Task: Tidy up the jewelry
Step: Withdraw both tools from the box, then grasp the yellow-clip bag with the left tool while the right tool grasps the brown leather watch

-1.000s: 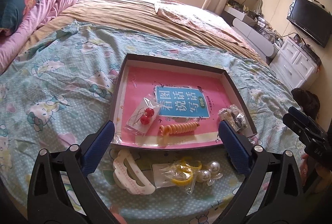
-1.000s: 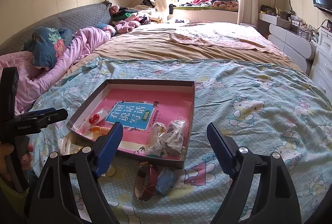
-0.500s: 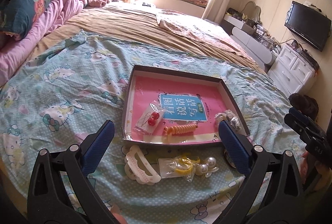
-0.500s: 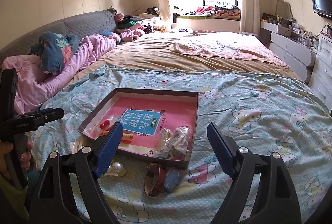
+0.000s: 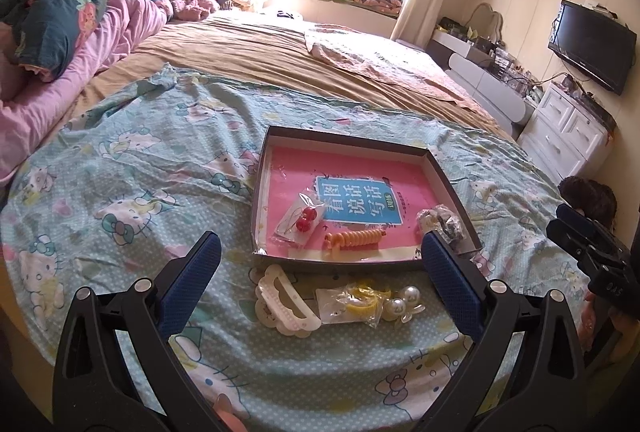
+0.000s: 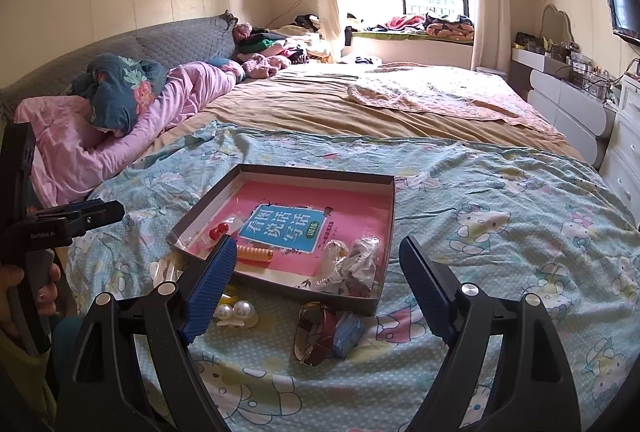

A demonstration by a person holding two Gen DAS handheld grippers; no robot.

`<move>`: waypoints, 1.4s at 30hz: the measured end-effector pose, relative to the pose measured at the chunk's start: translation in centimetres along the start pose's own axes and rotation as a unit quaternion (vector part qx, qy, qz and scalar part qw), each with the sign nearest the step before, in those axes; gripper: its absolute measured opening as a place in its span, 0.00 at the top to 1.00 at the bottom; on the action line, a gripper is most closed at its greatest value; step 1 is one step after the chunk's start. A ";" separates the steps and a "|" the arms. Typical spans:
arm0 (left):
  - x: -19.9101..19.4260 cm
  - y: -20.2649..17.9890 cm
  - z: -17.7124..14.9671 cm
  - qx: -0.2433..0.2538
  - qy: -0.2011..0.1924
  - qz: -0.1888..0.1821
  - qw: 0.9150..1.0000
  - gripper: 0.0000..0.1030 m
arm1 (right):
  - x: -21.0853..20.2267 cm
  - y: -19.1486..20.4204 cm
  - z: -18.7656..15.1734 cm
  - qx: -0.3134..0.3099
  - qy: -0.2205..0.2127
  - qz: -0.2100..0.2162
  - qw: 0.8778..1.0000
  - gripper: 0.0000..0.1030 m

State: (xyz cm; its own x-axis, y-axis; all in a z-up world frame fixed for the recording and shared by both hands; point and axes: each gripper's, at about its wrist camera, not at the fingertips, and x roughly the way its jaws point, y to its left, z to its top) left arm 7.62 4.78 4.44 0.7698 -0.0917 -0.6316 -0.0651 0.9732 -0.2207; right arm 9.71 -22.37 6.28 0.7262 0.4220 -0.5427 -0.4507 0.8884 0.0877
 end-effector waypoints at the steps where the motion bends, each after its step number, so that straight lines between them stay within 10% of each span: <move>1: -0.1 0.0 -0.1 0.001 0.001 0.001 1.000 0.09 | 0.0 0.1 -0.2 -0.001 0.002 0.001 1.000 0.20; 27: 1.4 -2.1 -4.5 0.055 0.056 0.003 0.997 0.09 | 2.1 0.8 -5.2 -0.008 0.081 0.017 0.997 0.21; 42: 4.3 -3.3 -7.1 0.083 0.107 0.006 0.991 0.09 | 4.5 -0.3 -7.8 0.025 0.134 0.040 0.990 0.41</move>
State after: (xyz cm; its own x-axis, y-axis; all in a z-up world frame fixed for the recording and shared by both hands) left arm 6.66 -0.36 -2.87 0.6167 -0.1061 -0.7800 0.0455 0.9940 -0.0992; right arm 9.09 -22.18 -2.69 0.5229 0.4334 -0.7339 -0.4699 0.8650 0.1761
